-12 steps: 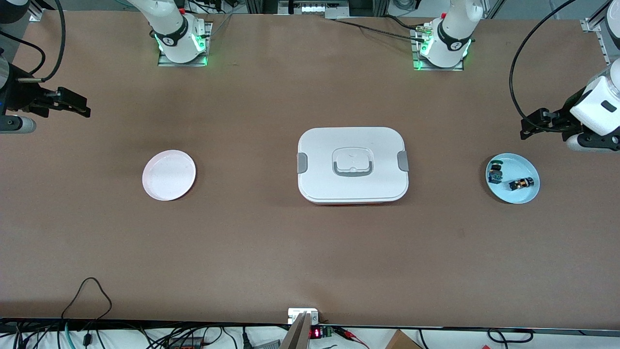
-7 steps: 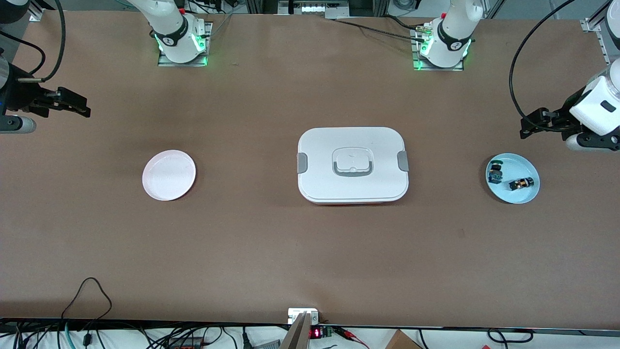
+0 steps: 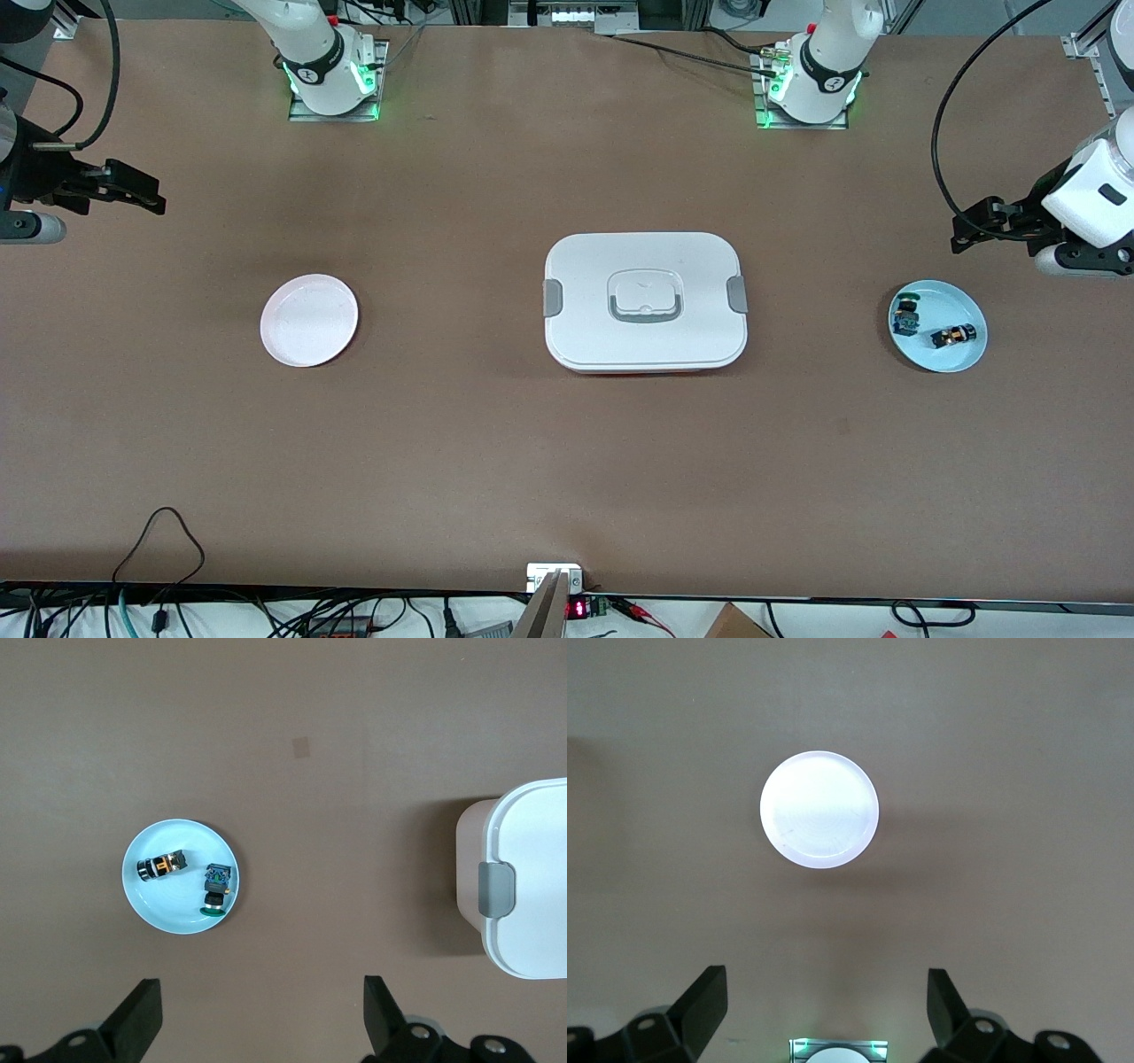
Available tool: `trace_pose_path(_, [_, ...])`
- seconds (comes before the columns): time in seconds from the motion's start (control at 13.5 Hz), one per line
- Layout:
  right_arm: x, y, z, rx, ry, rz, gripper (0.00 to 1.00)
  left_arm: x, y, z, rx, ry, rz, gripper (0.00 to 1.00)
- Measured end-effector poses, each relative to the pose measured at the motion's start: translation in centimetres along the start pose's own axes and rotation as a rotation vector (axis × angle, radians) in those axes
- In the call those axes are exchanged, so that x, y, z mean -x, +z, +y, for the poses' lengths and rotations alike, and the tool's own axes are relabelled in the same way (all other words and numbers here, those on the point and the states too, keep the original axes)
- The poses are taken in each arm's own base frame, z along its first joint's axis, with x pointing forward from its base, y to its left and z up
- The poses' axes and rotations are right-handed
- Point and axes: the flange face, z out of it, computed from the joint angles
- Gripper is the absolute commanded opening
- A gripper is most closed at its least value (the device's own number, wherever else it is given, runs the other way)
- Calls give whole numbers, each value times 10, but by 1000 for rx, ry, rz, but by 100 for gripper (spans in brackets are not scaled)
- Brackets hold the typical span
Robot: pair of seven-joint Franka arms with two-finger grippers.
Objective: Transfer orange switch to right arm and place
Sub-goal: 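Move the left gripper toward the light-blue dish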
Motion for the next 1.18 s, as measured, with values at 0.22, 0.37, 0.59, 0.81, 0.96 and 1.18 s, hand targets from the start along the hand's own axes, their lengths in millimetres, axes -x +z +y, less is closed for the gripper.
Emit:
trace_pose_path(0.22, [0,0,0,0,0,0,100,1,1,0,0,-1,-8,100])
trace_pose_path(0.37, [0,0,0,0,0,0,100,2,2,-1,1,-30,-19,100])
trace_pose_path(0.59, [0,0,0,0,0,0,100,7,3,0,0,-85,-62,100])
trace_pose_path(0.81, [0,0,0,0,0,0,100,7,5,-1,0,-103,-81,100])
trace_pose_path(0.96, [0,0,0,0,0,0,100,2,17,-4,0,-107,-108,100])
trace_pose_path(1.18, [0,0,0,0,-1,0,100,-11,49,-9,-1,-116,-164,100])
